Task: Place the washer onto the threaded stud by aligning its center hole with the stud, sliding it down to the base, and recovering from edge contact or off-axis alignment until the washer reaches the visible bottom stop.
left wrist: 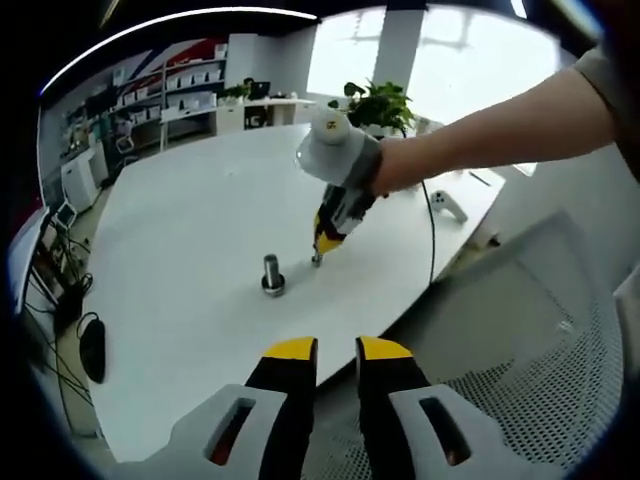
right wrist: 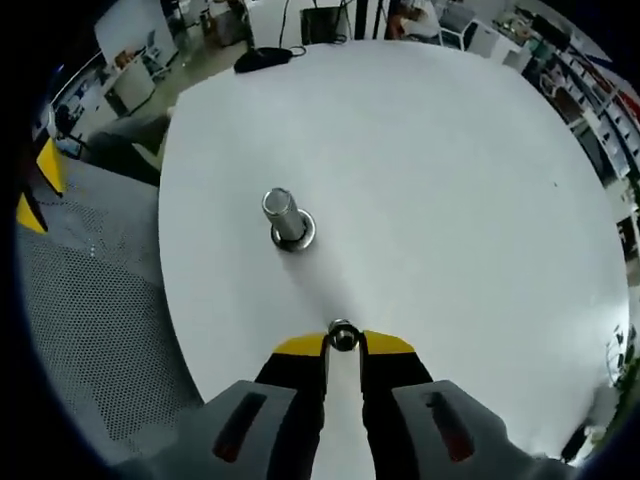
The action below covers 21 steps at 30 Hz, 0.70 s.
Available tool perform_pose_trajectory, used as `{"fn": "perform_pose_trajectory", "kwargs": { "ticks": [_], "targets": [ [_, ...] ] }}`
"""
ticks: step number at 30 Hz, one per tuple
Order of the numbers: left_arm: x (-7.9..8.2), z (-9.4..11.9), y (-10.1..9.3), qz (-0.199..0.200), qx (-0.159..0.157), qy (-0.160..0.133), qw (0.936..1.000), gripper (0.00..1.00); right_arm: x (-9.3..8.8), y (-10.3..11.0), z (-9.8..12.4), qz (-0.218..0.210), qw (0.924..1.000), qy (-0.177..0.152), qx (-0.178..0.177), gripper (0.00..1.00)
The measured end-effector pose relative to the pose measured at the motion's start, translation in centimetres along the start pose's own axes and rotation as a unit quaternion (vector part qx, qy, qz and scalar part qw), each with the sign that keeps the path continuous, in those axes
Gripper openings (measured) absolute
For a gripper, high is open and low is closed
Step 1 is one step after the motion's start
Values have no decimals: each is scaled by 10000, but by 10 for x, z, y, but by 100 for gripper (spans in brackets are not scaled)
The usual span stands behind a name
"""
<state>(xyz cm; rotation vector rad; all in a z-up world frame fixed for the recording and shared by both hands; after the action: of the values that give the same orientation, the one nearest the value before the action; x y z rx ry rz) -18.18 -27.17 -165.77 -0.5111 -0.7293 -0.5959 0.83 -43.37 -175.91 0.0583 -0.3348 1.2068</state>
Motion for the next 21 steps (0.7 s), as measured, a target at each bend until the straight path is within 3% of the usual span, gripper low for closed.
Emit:
{"fn": "perform_pose_trajectory", "kwargs": {
  "ticks": [14,21],
  "targets": [
    [-3,0,0,51,33,85,9999,13,-16,5,-11,49,9998,189,-69,20],
    [-3,0,0,40,28,80,10000,13,-27,8,8,-218,9996,-126,-100,23]
  ]
}}
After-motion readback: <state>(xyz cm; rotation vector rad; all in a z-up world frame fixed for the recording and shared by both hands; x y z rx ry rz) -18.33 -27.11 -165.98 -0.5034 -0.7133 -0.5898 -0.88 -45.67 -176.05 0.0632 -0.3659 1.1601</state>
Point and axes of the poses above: the point that each gripper's makers call its tool centre point, and the gripper's own axes: z roughly backward along the fingers, y roughly to its left, x roughly out of its top, the point moved 7 cm from there along z, roughly backward along the fingers, and after that the axes turned 6 degrees about -x, right-handed, at the moved point
